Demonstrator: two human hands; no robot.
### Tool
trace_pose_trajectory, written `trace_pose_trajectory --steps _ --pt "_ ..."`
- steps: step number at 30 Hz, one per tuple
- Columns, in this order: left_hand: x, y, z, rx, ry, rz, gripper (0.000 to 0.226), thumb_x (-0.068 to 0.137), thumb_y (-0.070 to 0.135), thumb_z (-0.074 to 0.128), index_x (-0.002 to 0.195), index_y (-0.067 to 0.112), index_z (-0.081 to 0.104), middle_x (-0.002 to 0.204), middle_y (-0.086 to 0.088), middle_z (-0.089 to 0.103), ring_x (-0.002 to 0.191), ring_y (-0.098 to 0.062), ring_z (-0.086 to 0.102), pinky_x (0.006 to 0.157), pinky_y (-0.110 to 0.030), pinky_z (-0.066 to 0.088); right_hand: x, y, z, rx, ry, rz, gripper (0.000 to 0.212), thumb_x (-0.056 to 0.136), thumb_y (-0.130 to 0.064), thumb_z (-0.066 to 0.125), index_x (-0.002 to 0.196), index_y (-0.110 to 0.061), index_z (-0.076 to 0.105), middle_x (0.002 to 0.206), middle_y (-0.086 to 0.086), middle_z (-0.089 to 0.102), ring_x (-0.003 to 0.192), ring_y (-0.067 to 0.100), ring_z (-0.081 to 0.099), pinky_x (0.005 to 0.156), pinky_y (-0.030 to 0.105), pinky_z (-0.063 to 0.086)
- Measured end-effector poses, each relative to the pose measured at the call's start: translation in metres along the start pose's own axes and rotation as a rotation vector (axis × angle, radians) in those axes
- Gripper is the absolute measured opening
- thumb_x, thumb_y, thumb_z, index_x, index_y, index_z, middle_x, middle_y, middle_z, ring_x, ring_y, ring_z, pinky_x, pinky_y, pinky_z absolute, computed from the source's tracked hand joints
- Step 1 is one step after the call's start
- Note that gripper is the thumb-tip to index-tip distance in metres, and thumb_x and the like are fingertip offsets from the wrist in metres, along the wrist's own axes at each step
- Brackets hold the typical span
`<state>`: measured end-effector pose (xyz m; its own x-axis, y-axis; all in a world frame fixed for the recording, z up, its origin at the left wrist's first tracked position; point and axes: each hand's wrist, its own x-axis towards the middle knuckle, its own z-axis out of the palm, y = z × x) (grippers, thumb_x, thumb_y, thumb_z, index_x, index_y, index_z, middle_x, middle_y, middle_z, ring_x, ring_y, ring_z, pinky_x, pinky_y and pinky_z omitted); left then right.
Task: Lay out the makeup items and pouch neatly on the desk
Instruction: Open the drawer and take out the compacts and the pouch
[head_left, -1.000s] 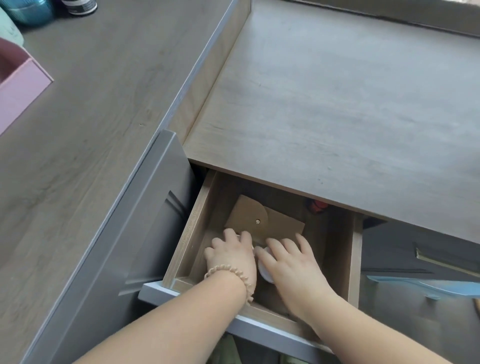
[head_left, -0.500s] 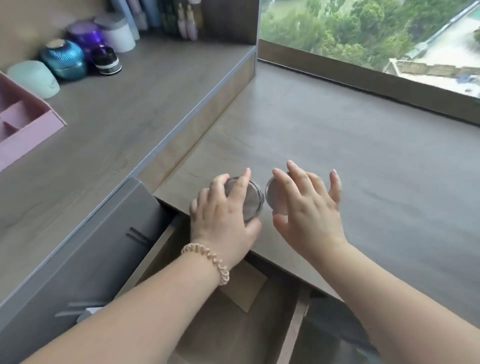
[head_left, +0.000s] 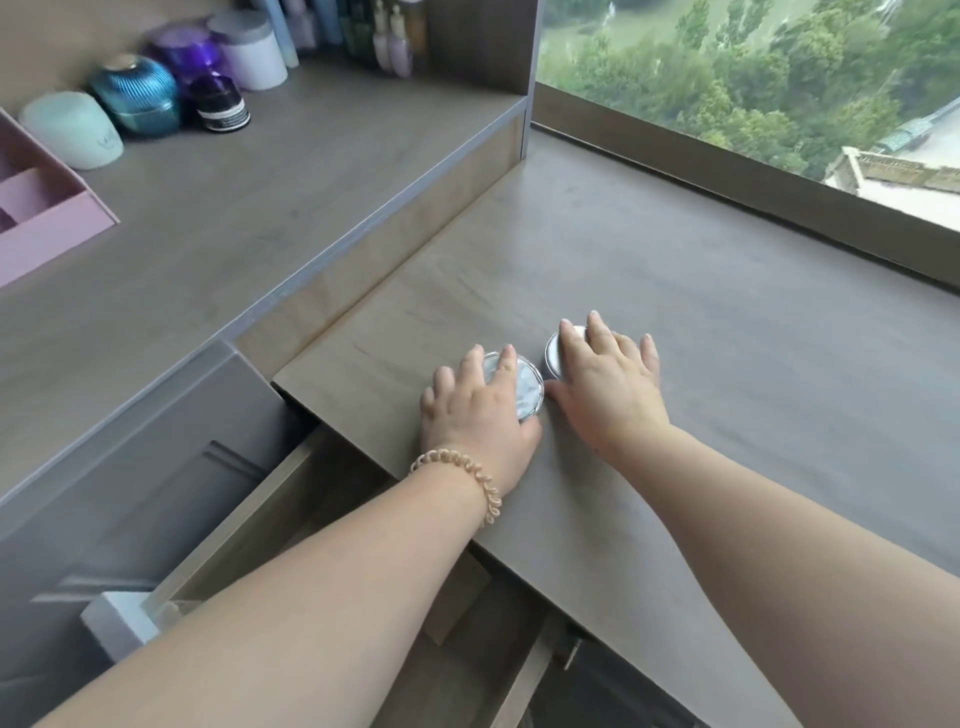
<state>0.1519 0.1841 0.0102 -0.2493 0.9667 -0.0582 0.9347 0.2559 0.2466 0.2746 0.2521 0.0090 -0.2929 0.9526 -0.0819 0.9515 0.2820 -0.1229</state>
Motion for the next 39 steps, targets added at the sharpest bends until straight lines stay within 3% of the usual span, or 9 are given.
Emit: trace_pose_trajectory --steps 4,8,10,14,18,20,22,28,39 --pt "-0.007 -0.012 -0.011 -0.101 0.009 0.009 0.081 0.083 0.058 0.052 0.149 0.034 0.012 0.155 -0.005 0.018 0.132 -0.028 0.029 0.108 -0.041 0.025 -0.012 -0.006 -0.005 0.102 0.073 0.004 0.059 0.093 -0.035 0.051 0.146 -0.024 0.027 0.158 0.009 0.014 0.145 0.028 0.008 0.114 0.053 -0.002" --pt "-0.044 -0.06 -0.017 -0.243 0.34 0.126 0.062 0.086 0.046 0.046 0.14 0.017 0.035 0.138 -0.009 0.046 0.122 -0.029 0.044 0.1 -0.043 0.035 -0.073 -0.038 -0.019 0.268 0.581 -0.191 0.035 0.083 -0.015 0.059 0.118 -0.018 0.059 0.135 0.008 0.052 0.129 0.027 0.041 0.112 0.05 0.019" --pt "-0.072 -0.091 -0.009 -0.267 0.404 0.164 0.052 0.086 0.038 0.047 0.131 0.014 0.042 0.128 -0.01 0.054 0.113 -0.028 0.049 0.095 -0.042 0.038 -0.119 -0.072 -0.012 0.338 0.653 -0.392 0.03 0.08 -0.015 0.059 0.108 -0.021 0.063 0.122 0.003 0.061 0.117 0.023 0.051 0.105 0.046 0.031" --pt "-0.105 -0.138 0.02 -0.114 0.094 0.084 0.04 0.08 0.03 0.051 0.12 0.026 0.049 0.119 0.002 0.058 0.11 -0.024 0.054 0.091 -0.04 0.039 -0.179 -0.129 0.039 0.311 0.293 -0.634 0.023 0.08 -0.015 0.055 0.098 -0.023 0.066 0.1 -0.005 0.064 0.094 0.018 0.062 0.103 0.037 0.033" --pt "-0.109 -0.174 0.044 0.107 -0.345 -0.006 0.049 0.092 0.025 0.044 0.14 0.024 0.033 0.147 0.0 0.035 0.134 -0.022 0.033 0.107 -0.039 0.028 -0.176 -0.157 0.092 0.12 -0.245 -0.348 0.054 0.087 -0.017 0.044 0.14 -0.017 0.038 0.145 0.01 0.041 0.132 0.031 0.04 0.115 0.048 0.015" --pt "-0.108 -0.182 0.052 0.146 -0.422 -0.013 0.053 0.091 0.028 0.046 0.142 0.023 0.03 0.148 -0.001 0.033 0.134 -0.023 0.032 0.106 -0.04 0.028 -0.168 -0.158 0.11 0.059 -0.372 -0.224 0.063 0.091 -0.018 0.043 0.148 -0.016 0.017 0.154 0.011 0.024 0.138 0.034 0.029 0.113 0.049 0.02" --pt "-0.105 -0.186 0.061 0.132 -0.434 -0.01 0.055 0.089 0.03 0.049 0.14 0.022 0.03 0.142 -0.001 0.038 0.129 -0.024 0.036 0.102 -0.039 0.03 -0.159 -0.158 0.128 0.016 -0.404 -0.143 0.064 0.092 -0.016 0.039 0.149 -0.017 0.011 0.154 0.012 0.021 0.137 0.038 0.026 0.111 0.051 0.023" --pt "-0.102 -0.194 0.075 0.074 -0.461 -0.006 0.057 0.089 0.03 0.049 0.141 0.022 0.026 0.143 -0.005 0.034 0.132 -0.025 0.032 0.1 -0.04 0.031 -0.156 -0.165 0.158 -0.019 -0.472 -0.082 0.059 0.098 -0.026 0.032 0.15 -0.026 0.004 0.158 0.017 0.0 0.143 0.045 0.0 0.113 0.057 -0.005" --pt "-0.13 -0.212 0.07 -0.001 -0.529 -0.09 0.064 0.089 0.02 0.044 0.146 0.028 0.015 0.16 -0.005 0.005 0.144 -0.022 0.012 0.108 -0.039 0.024 -0.178 -0.194 0.161 -0.026 -0.359 -0.104 0.048 0.086 -0.027 0.057 0.132 -0.028 0.042 0.141 0.017 0.044 0.118 0.043 0.049 0.108 0.061 0.021"
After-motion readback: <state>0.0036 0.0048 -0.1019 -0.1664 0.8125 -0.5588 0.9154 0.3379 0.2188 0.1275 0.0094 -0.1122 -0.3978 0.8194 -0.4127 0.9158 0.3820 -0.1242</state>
